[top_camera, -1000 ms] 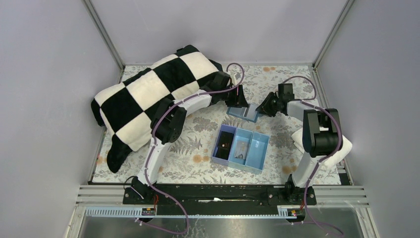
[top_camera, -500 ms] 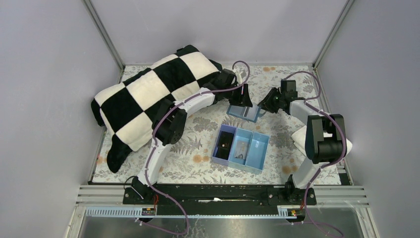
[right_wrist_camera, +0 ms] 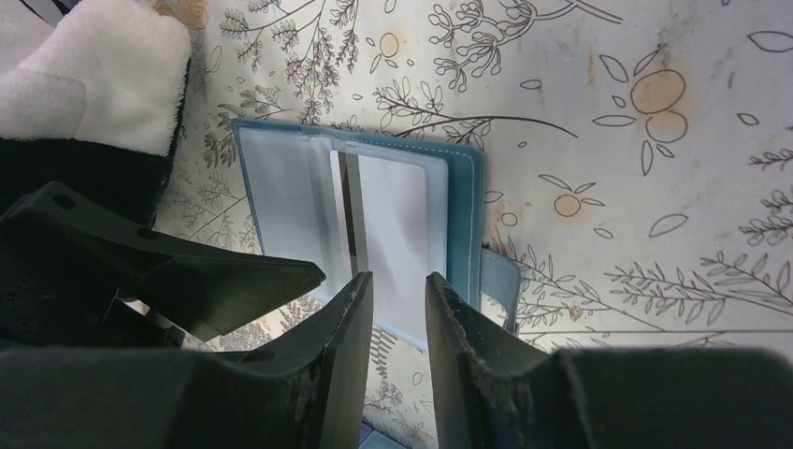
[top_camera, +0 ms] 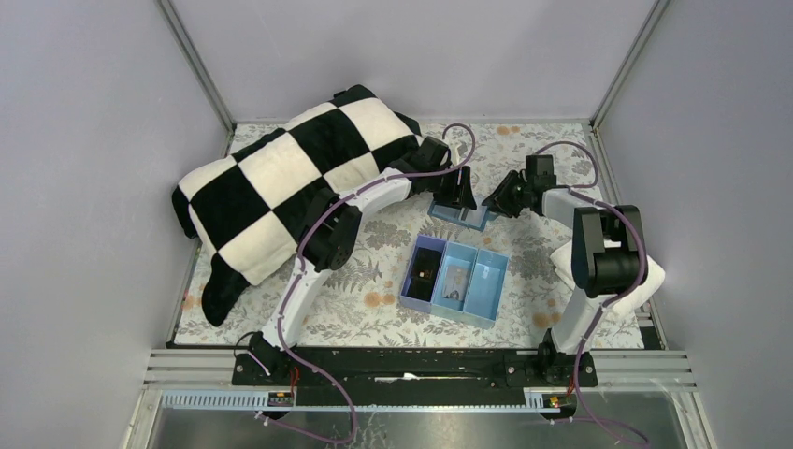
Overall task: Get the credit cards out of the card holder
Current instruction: Remove the credit card from the card holder.
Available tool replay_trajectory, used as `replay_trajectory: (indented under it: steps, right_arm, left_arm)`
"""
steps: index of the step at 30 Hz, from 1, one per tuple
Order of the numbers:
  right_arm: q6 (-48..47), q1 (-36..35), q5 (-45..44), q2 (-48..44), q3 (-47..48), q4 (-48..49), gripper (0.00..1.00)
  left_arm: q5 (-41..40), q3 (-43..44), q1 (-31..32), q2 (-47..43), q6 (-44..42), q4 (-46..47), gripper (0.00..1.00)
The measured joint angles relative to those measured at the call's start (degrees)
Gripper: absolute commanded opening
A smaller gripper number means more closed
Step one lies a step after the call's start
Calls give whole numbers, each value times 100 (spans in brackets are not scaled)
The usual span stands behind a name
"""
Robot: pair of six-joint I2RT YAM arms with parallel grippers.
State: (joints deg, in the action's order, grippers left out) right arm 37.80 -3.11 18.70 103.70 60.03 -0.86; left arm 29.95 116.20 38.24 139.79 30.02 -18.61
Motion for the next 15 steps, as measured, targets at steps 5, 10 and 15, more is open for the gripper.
replay_trajectory:
  steps: [5,10,15]
  right_arm:
    - [26,-31,96,181,35,118,34]
    - [66,-98,155,254,68,168,34]
    - [66,-138,153,343,87,199,34]
  left_arm:
    - [-17,20,-7,63,-52,-103,57]
    - [-17,20,-35,66,-109,-127,57]
    - [-15,20,-66,98,-111,-133,57]
